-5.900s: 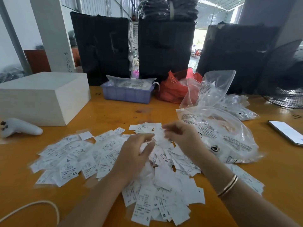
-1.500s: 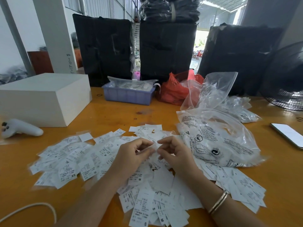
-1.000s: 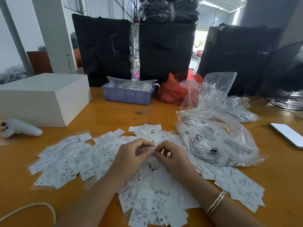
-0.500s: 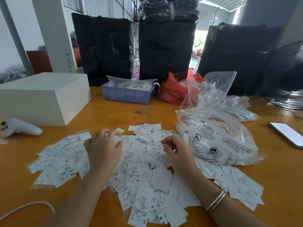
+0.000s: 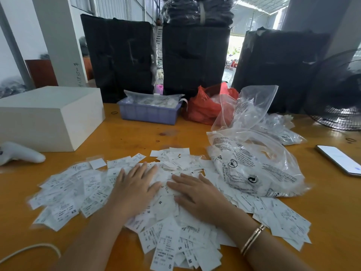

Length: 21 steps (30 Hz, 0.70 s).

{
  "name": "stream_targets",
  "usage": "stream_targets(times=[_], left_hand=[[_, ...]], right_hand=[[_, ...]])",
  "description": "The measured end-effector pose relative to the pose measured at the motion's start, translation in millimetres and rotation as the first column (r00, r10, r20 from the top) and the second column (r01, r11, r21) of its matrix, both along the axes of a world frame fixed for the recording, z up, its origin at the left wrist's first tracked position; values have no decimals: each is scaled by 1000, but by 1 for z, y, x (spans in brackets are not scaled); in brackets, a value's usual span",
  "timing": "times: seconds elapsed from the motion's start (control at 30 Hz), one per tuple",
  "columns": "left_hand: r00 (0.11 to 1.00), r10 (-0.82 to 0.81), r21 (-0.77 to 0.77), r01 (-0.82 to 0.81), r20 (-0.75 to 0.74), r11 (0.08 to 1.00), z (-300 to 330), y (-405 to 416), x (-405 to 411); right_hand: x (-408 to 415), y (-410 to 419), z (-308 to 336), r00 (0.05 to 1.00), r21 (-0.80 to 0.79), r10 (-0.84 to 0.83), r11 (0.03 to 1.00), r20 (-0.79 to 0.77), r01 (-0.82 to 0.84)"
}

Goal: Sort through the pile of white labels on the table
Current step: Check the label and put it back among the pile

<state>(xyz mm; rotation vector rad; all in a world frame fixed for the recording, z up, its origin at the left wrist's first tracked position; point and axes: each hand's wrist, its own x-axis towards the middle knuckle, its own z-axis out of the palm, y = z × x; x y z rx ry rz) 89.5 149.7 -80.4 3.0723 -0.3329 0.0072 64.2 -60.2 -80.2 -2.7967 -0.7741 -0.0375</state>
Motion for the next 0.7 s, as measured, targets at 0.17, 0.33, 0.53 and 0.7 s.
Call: stream_targets(times=[0.17, 0.33, 0.53, 0.7], left_hand=[[989, 139, 28, -137, -43, 990, 2, 24, 5], [965, 211, 11, -215, 153, 976, 8, 22, 4], [971, -179, -34, 187, 160, 982, 1, -20, -6], [955, -265, -102, 280, 135, 955, -1, -22, -11]], right_hand=[[-2, -2, 1, 999, -14, -54, 998, 5, 55], [-2, -2, 1, 998, -1, -70, 998, 8, 70], [-2, -1, -1, 997, 14, -75, 997, 36, 75], [-1, 1, 0, 987, 137, -117, 985, 114, 102]])
